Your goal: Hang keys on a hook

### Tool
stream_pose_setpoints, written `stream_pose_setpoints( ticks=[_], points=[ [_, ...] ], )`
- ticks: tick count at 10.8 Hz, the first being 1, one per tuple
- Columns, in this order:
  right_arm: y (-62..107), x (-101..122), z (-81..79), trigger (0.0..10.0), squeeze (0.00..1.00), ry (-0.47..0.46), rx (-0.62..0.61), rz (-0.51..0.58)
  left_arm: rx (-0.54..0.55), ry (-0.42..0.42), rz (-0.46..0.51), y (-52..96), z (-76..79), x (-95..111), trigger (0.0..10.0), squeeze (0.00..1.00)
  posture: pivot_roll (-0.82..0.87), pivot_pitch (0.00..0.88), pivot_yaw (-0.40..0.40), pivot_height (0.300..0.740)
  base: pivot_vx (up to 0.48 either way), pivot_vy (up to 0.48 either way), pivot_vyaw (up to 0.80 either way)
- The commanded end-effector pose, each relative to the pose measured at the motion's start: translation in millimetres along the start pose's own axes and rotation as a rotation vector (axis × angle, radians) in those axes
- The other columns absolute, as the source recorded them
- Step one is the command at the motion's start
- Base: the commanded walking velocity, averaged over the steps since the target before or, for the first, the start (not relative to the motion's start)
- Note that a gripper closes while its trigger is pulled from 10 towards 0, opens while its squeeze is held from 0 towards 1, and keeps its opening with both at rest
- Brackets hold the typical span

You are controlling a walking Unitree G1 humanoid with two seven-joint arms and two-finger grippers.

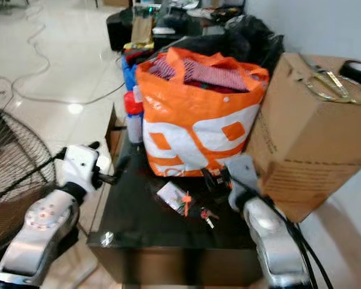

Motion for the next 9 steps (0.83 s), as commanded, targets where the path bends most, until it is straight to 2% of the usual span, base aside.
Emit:
stream_pose_setpoints(
  ticks=[1, 2, 3, 4, 5, 6, 9],
  points=[
    [-2.3, -5, -3.8, 10.0, 1.00, 0.000, 0.036, -0.037, -0.028, -0.015, -0.009, -2.2, -0.6, 0, 10.0, 0.00, -0.06, 0.000, -0.026, 0.740, 0.000, 0.000, 0.00],
    [-5.7, -10, -10.5, 10.0, 1.00, 0.005, 0.090, -0.089, -0.075, -0.032, -0.028, -3.0, -0.9, -2, 10.0, 0.00, -0.06, 0.000, -0.026, 0.740, 0.000, 0.000, 0.00],
    [-9.9, -14, -17.1, 10.0, 0.00, 0.016, 0.137, -0.103, -0.150, -0.072, -0.060, -2.9, 3.6, -8, 10.0, 0.00, -0.06, 0.000, -0.029, 0.740, 0.000, 0.000, 0.00],
    [-14.6, -22, -20.2, 10.0, 0.00, 0.004, 0.147, -0.146, -0.252, -0.146, -0.131, -0.2, 13.2, -22, 10.0, 0.00, -0.06, 0.000, -0.030, 0.740, 0.000, 0.000, 0.00],
    [-18.7, -37, -23.7, 10.0, 0.00, -0.005, 0.154, -0.213, -0.320, -0.157, -0.164, 3.0, 19.8, -29, 10.0, 0.00, -0.07, 0.000, -0.029, 0.740, 0.000, 0.000, 0.00],
    [-22.8, -53, -31.9, 10.0, 0.00, -0.018, 0.178, -0.275, -0.357, -0.123, -0.203, 5.3, 21.6, -31, 10.0, 0.00, -0.08, 0.000, -0.031, 0.740, 0.000, 0.000, 0.00],
    [-31.9, -81, -44.1, 10.0, 0.00, -0.032, 0.217, -0.385, -0.461, -0.138, -0.250, 15.4, 28.2, -34, 10.0, 0.00, -0.06, 0.047, -0.059, 0.740, 0.000, 0.000, 0.00]
  ],
)
Point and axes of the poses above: a point about 5 cm out from each wrist's last joint towards the gripper, its own y axis pointing back from the gripper into the wrist, its own x axis along the axis of the wrist's last joint, z = x × y, the point moved 2 cm from there along -y, pointing out of the wrist towards the gripper
